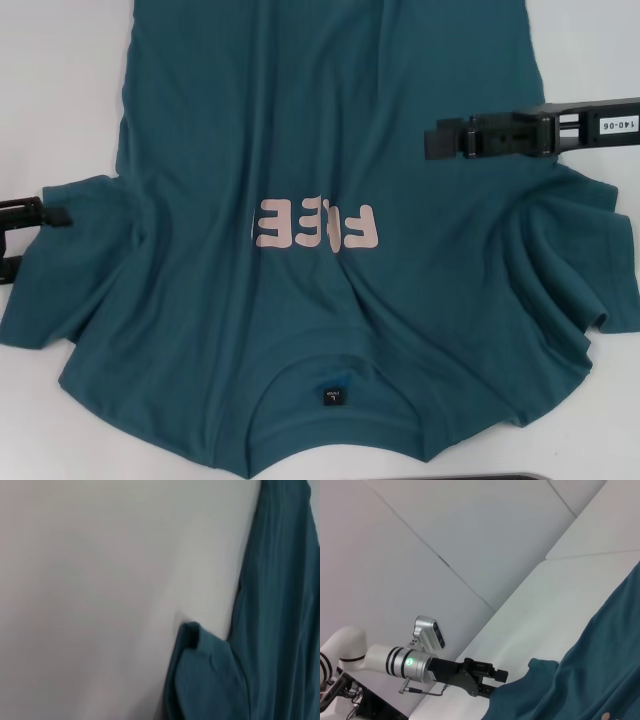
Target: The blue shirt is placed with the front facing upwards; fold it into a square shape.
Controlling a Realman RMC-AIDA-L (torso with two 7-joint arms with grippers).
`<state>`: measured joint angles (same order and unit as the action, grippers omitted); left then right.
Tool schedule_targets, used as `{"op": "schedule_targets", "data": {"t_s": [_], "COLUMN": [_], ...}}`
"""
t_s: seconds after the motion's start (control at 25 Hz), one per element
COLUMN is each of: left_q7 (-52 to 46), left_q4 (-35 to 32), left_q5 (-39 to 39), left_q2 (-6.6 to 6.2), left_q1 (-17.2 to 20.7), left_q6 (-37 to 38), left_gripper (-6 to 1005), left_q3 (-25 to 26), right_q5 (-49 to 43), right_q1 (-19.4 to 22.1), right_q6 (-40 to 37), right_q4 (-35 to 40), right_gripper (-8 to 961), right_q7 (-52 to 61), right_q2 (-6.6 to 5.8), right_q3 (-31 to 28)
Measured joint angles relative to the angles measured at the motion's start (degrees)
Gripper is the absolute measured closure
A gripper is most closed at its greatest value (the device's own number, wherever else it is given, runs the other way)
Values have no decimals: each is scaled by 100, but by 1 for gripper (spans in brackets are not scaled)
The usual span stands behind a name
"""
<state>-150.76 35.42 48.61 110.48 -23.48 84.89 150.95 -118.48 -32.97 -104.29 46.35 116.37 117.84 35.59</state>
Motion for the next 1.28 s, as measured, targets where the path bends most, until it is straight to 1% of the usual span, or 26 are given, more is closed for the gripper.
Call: {"op": "schedule_targets", "data": {"t_s": [0.16, 0.36, 0.84, 0.96, 1.04, 1.12, 1.28], "left_q7": [-29, -26, 3, 7, 6, -16, -35], "left_q4": [88, 86, 157, 281, 326, 343, 352], "left_q5": [-3, -12, -64, -58, -48, -25, -1], "left_q2": [26, 33, 35, 16, -18, -83, -123], "left_q1": [2, 2, -4, -17, -34, -53, -100], "left_q6": [50, 84, 104, 63, 23, -64, -158], "left_gripper": [325, 560, 794, 903, 976, 979, 981], "left_q3": [8, 2, 22, 45, 63, 81, 134], "right_q5": [0, 0, 0, 0, 0, 0, 0], "right_q1": [23, 27, 43, 47, 47, 47, 46], "right_q6": [-3, 2, -23, -23, -22, -22, -21], "right_q4": [-12, -13, -21, -21, -22, -22, -21], "right_gripper": [47, 48, 49, 49, 50, 50, 50], "right_q7": [0, 0, 12, 15, 15, 16, 17], "right_q2": [-7, -21, -21, -19, -17, -16, -15], "right_q3": [-47, -52, -53, -52, -52, -52, -52]}}
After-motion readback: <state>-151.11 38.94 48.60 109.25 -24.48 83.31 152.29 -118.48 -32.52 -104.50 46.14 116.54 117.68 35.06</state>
